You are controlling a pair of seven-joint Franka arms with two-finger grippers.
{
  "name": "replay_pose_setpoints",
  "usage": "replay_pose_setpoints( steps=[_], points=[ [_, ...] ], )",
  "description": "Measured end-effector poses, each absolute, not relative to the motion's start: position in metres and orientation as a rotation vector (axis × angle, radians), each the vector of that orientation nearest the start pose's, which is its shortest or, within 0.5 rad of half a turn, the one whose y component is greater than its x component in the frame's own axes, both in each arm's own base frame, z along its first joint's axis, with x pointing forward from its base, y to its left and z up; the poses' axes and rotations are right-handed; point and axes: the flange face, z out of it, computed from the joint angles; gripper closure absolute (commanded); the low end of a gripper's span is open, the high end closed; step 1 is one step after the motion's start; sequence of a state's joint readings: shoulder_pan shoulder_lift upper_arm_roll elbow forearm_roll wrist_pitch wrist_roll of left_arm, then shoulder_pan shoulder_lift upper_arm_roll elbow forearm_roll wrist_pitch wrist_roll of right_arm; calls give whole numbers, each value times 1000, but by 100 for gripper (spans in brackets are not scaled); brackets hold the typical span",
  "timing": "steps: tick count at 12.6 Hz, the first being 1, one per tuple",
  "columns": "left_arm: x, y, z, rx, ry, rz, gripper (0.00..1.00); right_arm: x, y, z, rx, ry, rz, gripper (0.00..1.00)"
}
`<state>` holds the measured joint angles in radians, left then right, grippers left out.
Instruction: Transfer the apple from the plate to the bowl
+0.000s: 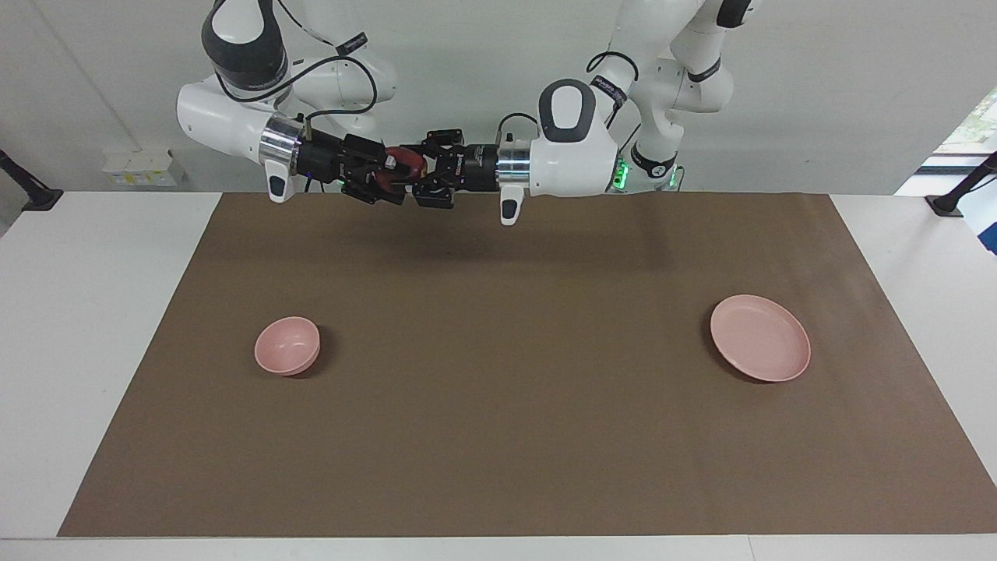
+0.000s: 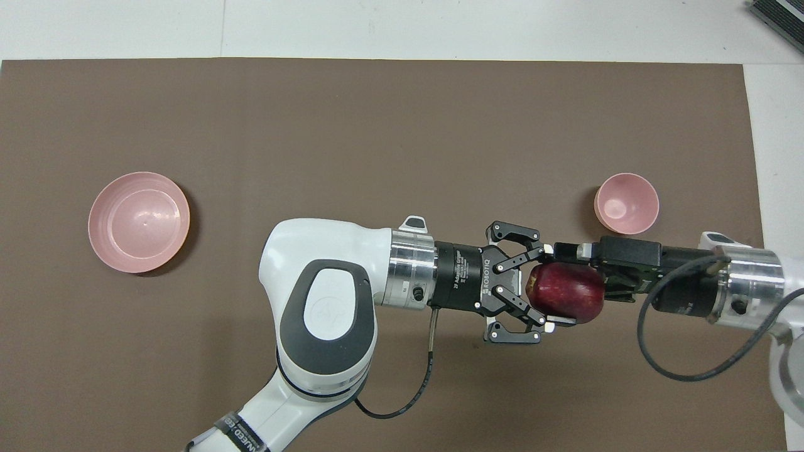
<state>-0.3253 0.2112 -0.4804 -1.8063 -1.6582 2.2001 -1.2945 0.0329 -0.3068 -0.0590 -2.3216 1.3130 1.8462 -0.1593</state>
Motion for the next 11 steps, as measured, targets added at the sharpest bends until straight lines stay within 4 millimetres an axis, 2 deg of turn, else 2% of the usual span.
replay_pose_setpoints(
  steps=[11],
  points=[
    [439,-477,496,1350,1325,-1414,100,460,64,503,-1857,366,50,0]
  ],
)
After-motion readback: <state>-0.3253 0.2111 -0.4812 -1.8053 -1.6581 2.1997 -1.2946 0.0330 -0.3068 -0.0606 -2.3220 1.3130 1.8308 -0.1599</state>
